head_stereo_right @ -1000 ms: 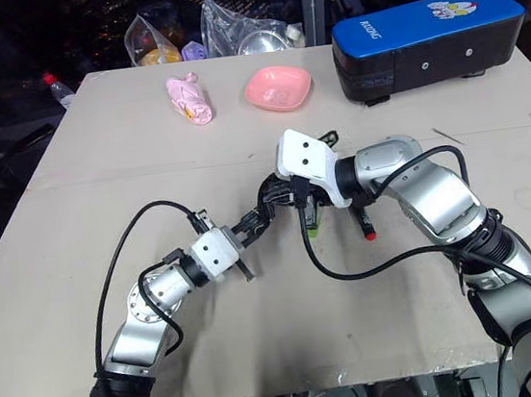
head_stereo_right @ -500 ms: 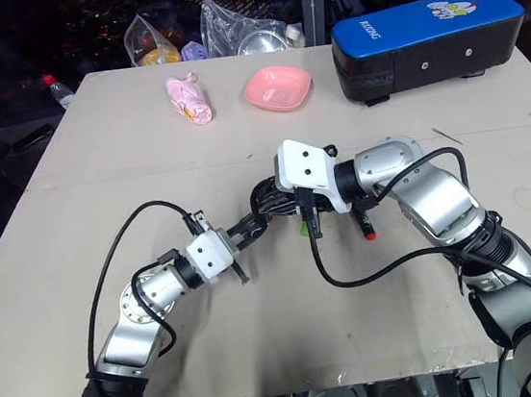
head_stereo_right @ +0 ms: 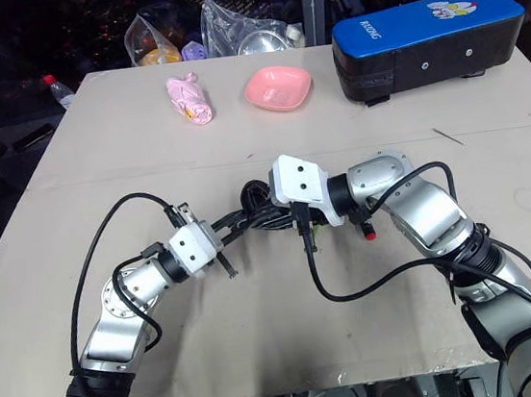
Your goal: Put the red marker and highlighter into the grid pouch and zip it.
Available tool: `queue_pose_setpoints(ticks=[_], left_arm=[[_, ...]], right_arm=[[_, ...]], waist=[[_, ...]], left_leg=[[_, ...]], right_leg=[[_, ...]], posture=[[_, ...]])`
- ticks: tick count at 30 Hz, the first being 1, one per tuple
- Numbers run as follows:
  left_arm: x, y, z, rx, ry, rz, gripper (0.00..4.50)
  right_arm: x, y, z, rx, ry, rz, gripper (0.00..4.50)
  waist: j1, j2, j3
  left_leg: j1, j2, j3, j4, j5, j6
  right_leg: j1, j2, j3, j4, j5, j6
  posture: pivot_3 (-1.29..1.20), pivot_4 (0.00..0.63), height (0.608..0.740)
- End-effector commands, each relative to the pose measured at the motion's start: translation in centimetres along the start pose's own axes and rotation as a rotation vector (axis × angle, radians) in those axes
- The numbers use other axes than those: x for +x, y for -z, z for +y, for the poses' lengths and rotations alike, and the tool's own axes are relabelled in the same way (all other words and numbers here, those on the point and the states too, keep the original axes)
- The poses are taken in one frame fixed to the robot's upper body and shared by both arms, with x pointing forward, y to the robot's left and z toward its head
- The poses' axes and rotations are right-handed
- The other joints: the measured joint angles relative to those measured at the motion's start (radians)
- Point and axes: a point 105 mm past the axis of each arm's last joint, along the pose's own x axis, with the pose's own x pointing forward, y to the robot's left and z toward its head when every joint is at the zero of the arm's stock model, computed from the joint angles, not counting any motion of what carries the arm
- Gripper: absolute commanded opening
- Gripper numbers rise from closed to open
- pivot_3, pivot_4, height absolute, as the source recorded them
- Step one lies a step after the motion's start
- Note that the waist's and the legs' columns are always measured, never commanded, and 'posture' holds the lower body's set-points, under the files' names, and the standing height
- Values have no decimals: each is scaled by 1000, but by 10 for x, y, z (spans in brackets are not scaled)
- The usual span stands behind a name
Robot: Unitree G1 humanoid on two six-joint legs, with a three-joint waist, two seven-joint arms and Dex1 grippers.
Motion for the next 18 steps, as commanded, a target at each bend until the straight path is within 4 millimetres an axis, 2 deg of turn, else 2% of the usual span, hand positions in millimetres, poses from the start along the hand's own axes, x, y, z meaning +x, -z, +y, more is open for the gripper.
queue_pose_setpoints(ticks=[1,4,7,9,10,12,14,15,18], left_arm=[[-4,-9,6,35,-17,-20,0],[-7,-7,10,47,-36,-10,0],[-10,-6,19,71,-71,-2,0],[-10,-7,20,76,-76,-5,0],[-10,-7,21,76,-79,-7,0],[-9,-8,22,77,-87,-12,0],[-9,-8,22,78,-90,-14,0],[-9,-8,23,78,-90,-14,0],[-9,-8,23,81,-90,-13,0]], right_arm=[[-12,-2,-19,-78,143,-23,31],[-19,-1,-24,-90,190,-21,31],[-34,-6,-14,-15,132,-27,31],[-38,-8,-12,16,123,-26,31],[-39,-9,-10,28,120,-24,557],[-46,-5,-5,52,143,15,1262],[-53,2,-3,79,179,74,2383],[-56,5,-2,89,188,97,2712],[-82,7,-3,160,209,109,2712]], waist=[[1,0,0],[1,0,0],[3,0,0],[1,0,0],[0,0,0],[0,0,0],[2,0,0],[2,0,0],[4,0,0]], left_leg=[[0,0,0,0,0,0],[0,0,0,0,0,0],[0,0,0,0,0,0],[-1,0,0,0,0,0],[0,0,0,0,0,0],[0,0,0,0,0,0],[0,1,0,0,0,0],[-1,0,0,0,0,0],[-1,0,0,1,0,0]], right_leg=[[0,0,0,0,0,0],[0,4,0,0,0,0],[0,4,0,0,0,0],[0,3,0,0,0,0],[0,1,0,0,0,0],[0,0,0,0,0,0],[0,-1,0,0,0,0],[0,-1,0,0,0,0],[0,-2,0,0,-1,-1]], posture=[[0,150,726],[0,150,726],[0,150,726],[0,150,726],[0,150,726],[0,150,726],[0,150,726],[0,150,726],[0,150,726]])
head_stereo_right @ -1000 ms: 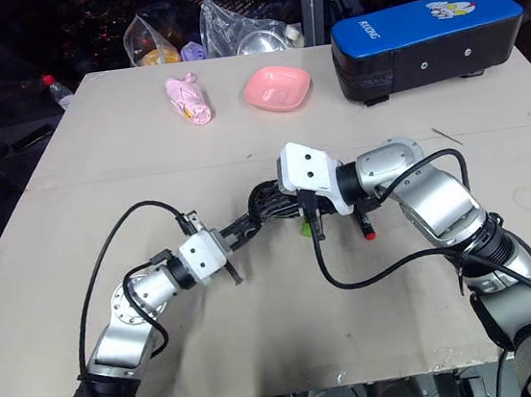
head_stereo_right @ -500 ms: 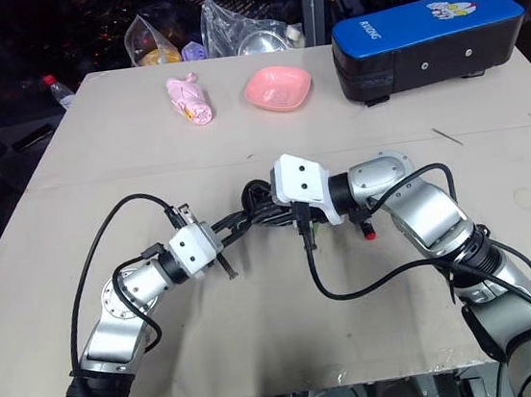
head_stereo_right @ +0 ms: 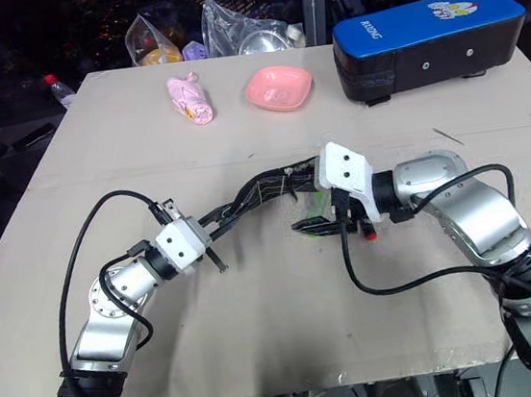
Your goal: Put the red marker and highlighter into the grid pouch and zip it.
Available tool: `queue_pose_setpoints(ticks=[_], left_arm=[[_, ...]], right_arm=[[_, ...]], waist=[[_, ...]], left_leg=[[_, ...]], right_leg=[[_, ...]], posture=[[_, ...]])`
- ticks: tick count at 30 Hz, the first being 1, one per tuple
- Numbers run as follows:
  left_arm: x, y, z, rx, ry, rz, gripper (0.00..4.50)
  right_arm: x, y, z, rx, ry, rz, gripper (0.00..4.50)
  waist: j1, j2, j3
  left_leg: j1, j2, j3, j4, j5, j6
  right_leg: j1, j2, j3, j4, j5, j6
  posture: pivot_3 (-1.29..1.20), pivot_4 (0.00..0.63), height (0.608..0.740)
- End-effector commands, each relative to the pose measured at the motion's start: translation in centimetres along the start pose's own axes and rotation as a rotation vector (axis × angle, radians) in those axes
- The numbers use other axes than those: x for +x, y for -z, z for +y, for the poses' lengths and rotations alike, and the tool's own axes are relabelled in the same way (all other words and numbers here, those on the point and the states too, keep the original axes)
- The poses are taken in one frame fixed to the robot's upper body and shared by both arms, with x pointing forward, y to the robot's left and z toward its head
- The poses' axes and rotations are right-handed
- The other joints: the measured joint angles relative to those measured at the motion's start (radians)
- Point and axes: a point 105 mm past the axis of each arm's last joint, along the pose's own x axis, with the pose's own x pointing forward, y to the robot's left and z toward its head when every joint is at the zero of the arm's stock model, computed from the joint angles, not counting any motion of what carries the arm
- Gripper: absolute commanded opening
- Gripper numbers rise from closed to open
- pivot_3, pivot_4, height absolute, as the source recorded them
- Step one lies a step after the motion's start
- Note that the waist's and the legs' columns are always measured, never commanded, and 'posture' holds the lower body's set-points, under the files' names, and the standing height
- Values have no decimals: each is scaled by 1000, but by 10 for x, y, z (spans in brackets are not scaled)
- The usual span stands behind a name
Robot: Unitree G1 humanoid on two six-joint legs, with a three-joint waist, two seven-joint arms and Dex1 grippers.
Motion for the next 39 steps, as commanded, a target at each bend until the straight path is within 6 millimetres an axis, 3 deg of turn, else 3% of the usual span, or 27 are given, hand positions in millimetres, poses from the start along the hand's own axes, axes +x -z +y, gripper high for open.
queue_pose_setpoints(ticks=[1,4,5,6,8,9,11,12,19,29,33,37,39], left_arm=[[-1,-8,8,35,-30,-28,0],[-1,-8,8,40,-25,-28,0],[0,-8,7,40,-22,-29,0],[0,-8,7,41,-20,-30,0],[2,-9,5,42,-13,-37,0],[3,-9,5,43,-11,-39,0],[4,-10,4,42,-9,-41,0],[4,-10,4,42,-9,-42,0],[4,-11,3,41,-13,-42,0],[7,-14,1,48,9,-58,0],[9,-14,1,49,10,-60,0],[15,-17,-2,43,20,-76,0],[16,-17,-2,42,18,-79,0]], right_arm=[[-35,-10,-9,25,53,-21,2712],[-58,-13,-29,67,146,-32,2712],[-59,-13,-39,57,202,-28,2496],[-58,-12,-46,47,236,-24,2110],[-48,-10,-54,46,266,-20,1763],[-44,-10,-56,54,272,-23,1107],[-39,-8,-61,61,293,-22,228],[-37,-8,-62,64,293,-20,39],[-24,-2,-58,86,264,-5,39],[-11,9,-71,-8,303,93,39],[4,6,-63,-133,238,115,39],[31,-2,-50,-511,153,181,39],[36,-4,-50,-606,140,185,39]], waist=[[2,0,0],[1,0,0],[-2,0,0],[-5,0,0],[-5,0,0],[-5,0,0],[-3,0,0],[-1,0,0],[-1,0,0],[-2,0,0],[-2,0,0],[-4,0,0],[-5,0,0]], left_leg=[[0,0,0,0,0,0],[0,0,0,0,0,0],[0,0,0,0,0,0],[0,0,0,0,0,0],[1,1,1,0,0,0],[1,1,1,0,0,0],[0,1,1,0,0,0],[0,1,1,0,0,0],[-1,0,0,0,0,0],[0,0,0,0,0,0],[0,0,0,0,0,0],[0,0,1,0,0,0],[0,0,1,0,0,0]], right_leg=[[0,0,0,0,0,0],[0,0,0,0,0,0],[0,0,0,0,0,0],[0,0,0,0,0,0],[0,1,0,0,0,0],[0,1,0,0,0,0],[0,1,0,0,0,1],[0,1,0,0,0,1],[0,0,0,-1,1,1],[0,2,0,0,1,1],[0,6,0,0,1,1],[0,7,0,0,1,1],[0,7,0,0,1,1]], posture=[[0,150,726],[0,150,726],[0,150,726],[0,150,726],[0,150,726],[0,150,726],[0,150,726],[0,150,726],[0,150,726],[0,150,726],[0,150,726],[0,150,726],[0,150,726]])
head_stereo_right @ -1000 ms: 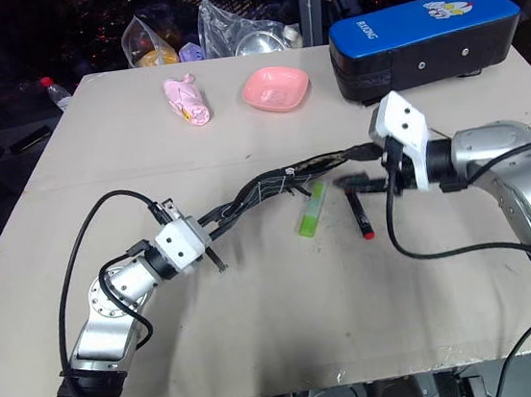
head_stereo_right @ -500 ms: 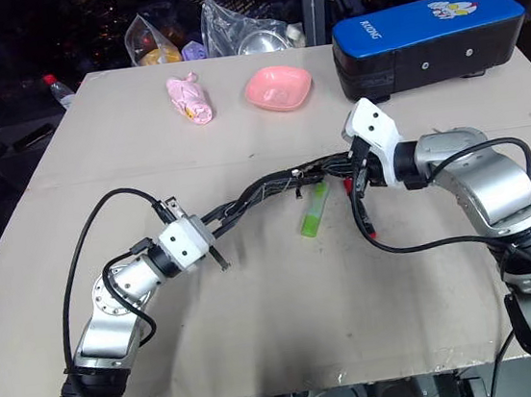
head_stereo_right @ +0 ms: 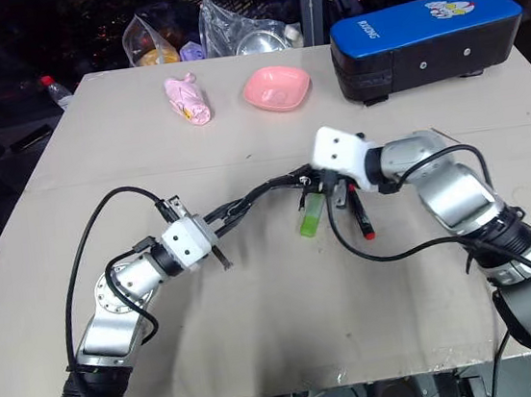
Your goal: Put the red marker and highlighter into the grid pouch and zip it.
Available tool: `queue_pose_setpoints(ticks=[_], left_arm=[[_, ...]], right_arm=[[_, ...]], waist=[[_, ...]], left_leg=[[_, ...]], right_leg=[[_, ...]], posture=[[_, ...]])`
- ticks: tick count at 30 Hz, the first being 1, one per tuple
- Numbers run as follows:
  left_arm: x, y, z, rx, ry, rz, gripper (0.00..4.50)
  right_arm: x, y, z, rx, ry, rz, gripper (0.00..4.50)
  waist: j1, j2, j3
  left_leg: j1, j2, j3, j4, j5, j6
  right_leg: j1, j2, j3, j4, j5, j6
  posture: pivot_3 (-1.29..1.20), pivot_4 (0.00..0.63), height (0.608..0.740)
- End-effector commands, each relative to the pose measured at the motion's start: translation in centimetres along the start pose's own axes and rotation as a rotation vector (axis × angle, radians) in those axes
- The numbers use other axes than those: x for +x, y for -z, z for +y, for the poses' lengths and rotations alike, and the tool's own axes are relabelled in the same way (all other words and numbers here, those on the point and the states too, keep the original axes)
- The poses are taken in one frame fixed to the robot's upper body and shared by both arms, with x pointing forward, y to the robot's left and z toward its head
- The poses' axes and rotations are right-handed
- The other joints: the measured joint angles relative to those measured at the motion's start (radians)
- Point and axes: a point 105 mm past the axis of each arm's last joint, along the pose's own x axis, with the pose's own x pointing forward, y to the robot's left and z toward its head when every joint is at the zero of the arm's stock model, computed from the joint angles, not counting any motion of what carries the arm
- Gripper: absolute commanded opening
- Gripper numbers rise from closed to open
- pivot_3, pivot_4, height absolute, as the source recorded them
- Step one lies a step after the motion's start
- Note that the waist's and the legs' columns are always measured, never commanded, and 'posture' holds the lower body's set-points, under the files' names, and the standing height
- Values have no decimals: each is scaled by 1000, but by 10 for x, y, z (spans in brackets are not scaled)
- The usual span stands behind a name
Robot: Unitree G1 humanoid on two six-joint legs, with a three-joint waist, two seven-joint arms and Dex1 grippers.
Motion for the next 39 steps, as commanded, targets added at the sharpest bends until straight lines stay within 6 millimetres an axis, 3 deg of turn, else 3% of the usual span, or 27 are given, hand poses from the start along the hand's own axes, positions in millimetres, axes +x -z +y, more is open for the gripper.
queue_pose_setpoints(ticks=[1,3,4,5,7,8,12,13,27,32,37,39], left_arm=[[5,-10,4,28,-9,-41,0],[5,-10,4,26,-13,-42,0],[5,-10,4,25,-14,-42,0],[6,-10,4,24,-16,-42,0],[5,-9,5,22,-19,-40,0],[5,-9,5,21,-21,-39,0],[4,-8,4,16,-26,-36,0],[5,-8,4,15,-26,-35,0],[3,-5,5,0,-48,-15,0],[-8,4,19,-24,-133,27,0],[-14,5,24,-22,-154,39,0],[-15,4,24,-20,-151,37,0]], right_arm=[[5,-18,-5,-247,12,-39,39],[7,-21,-7,-313,13,-54,819],[7,-21,-7,-329,17,-58,1414],[7,-21,-8,-340,20,-62,1620],[6,-22,-8,-361,21,-70,2475],[5,-22,-8,-369,21,-72,2578],[3,-18,-8,-392,11,-57,4353],[2,-17,-8,-393,11,-58,4474],[4,-22,-11,-345,65,-116,4474],[-24,-32,-24,-137,136,-210,4474],[-56,-24,-14,188,142,-259,4474],[-65,-12,-8,330,176,-232,4474]], waist=[[-1,0,0],[3,0,0],[3,0,0],[3,0,0],[3,0,0],[2,0,0],[2,0,0],[2,0,0],[2,0,0],[3,0,0],[5,0,0],[6,0,0]], left_leg=[[0,0,0,0,0,0],[0,0,0,0,0,0],[0,0,0,0,0,0],[0,0,0,0,0,0],[0,0,0,0,0,-1],[0,0,0,0,0,-1],[0,0,0,0,0,-1],[0,0,0,0,0,-1],[1,0,0,0,0,-1],[0,0,0,0,0,-1],[1,0,-1,1,0,0],[0,0,-1,1,0,0]], right_leg=[[0,0,0,0,0,0],[0,0,0,0,0,0],[0,0,0,0,0,0],[0,0,0,0,0,0],[0,0,0,0,0,0],[0,0,0,0,0,0],[0,1,0,0,0,0],[0,1,0,0,0,0],[0,1,0,1,0,0],[0,1,0,1,0,0],[1,0,0,1,0,0],[1,0,0,1,0,0]], posture=[[0,150,726],[0,150,726],[0,150,726],[0,150,726],[0,150,726],[0,150,726],[0,150,726],[0,150,726],[0,150,726],[0,150,726],[0,150,726],[0,150,726]])
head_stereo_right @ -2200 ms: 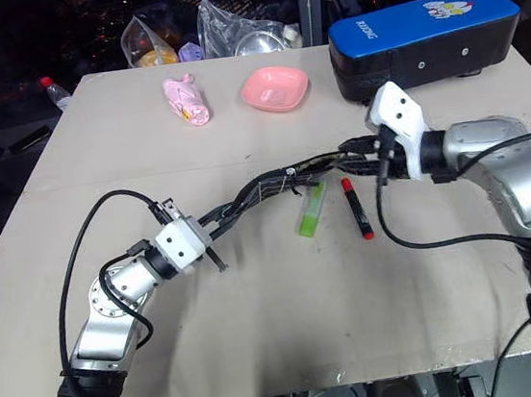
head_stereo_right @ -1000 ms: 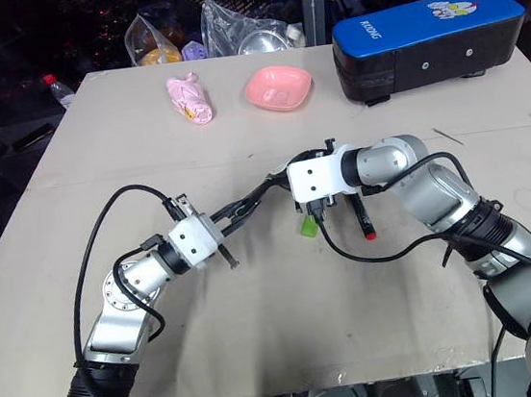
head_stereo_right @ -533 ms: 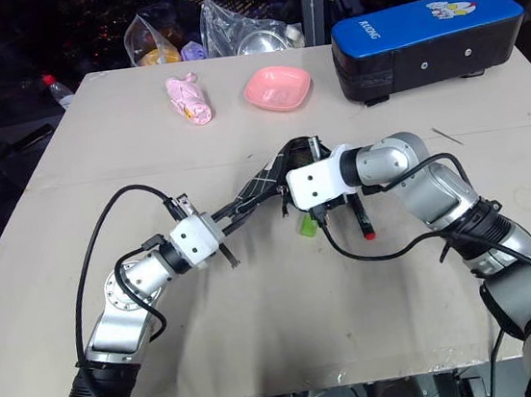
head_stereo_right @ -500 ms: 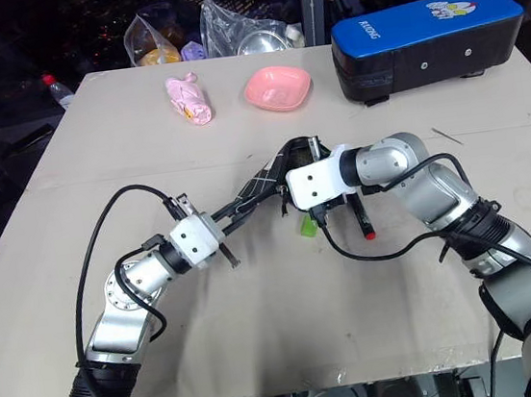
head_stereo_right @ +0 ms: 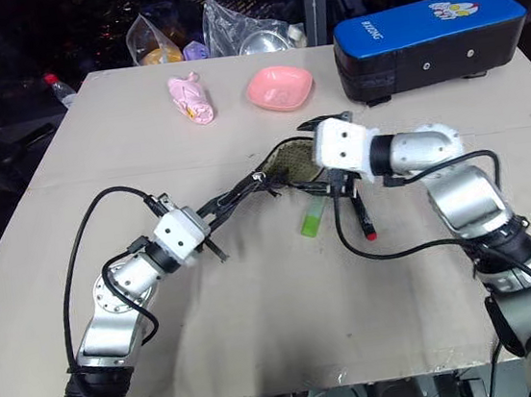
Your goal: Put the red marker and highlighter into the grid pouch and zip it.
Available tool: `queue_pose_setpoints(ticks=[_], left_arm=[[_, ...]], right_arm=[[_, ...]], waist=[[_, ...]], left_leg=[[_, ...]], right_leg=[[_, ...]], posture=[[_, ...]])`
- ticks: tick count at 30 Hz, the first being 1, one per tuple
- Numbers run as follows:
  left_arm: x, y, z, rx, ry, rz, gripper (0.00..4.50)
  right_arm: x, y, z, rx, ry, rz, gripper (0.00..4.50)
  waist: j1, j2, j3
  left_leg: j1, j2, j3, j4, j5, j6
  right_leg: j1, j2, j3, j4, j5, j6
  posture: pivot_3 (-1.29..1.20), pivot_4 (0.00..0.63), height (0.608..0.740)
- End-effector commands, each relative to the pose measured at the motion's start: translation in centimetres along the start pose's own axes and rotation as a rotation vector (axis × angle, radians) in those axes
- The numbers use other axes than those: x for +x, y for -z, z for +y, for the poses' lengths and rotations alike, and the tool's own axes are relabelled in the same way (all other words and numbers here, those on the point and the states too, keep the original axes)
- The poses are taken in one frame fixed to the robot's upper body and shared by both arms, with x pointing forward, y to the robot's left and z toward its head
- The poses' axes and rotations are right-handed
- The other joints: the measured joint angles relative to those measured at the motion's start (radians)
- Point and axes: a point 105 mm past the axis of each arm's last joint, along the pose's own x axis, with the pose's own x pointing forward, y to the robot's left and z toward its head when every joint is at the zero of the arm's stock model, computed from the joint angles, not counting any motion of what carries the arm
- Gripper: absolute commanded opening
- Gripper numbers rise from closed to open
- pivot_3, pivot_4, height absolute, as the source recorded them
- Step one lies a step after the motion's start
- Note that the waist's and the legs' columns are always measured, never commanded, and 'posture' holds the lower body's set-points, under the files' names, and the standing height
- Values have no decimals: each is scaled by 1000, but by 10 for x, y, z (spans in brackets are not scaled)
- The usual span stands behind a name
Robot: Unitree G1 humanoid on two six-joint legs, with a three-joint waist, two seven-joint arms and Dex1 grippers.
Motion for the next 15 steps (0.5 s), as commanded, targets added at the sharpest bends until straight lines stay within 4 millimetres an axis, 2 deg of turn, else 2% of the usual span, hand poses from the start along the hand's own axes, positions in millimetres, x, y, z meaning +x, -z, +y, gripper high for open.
queue_pose_setpoints(ticks=[1,7,10,14,15], left_arm=[[-2,-8,7,15,-19,-30,0],[-1,-9,7,16,-11,-37,0],[1,-9,4,11,-3,-42,0],[4,-10,0,7,8,-49,0],[5,-11,0,7,9,-50,0]], right_arm=[[-25,3,2,205,89,15,4474],[-44,51,30,489,256,234,4474],[-45,73,49,578,361,323,4474],[-41,93,63,639,447,400,4474],[-40,94,68,646,439,411,3957]], waist=[[1,0,0],[-1,0,0],[0,0,0],[-1,0,0],[-1,0,0]], left_leg=[[0,0,0,0,0,0],[0,0,0,0,0,0],[0,0,0,0,0,0],[0,0,1,0,0,0],[0,0,1,0,0,0]], right_leg=[[0,-1,0,0,0,0],[0,-6,0,0,0,0],[0,-6,-1,0,0,0],[0,-5,0,0,0,0],[0,-5,1,0,0,0]], posture=[[0,150,726],[0,150,726],[0,150,726],[0,150,726],[0,150,726]])
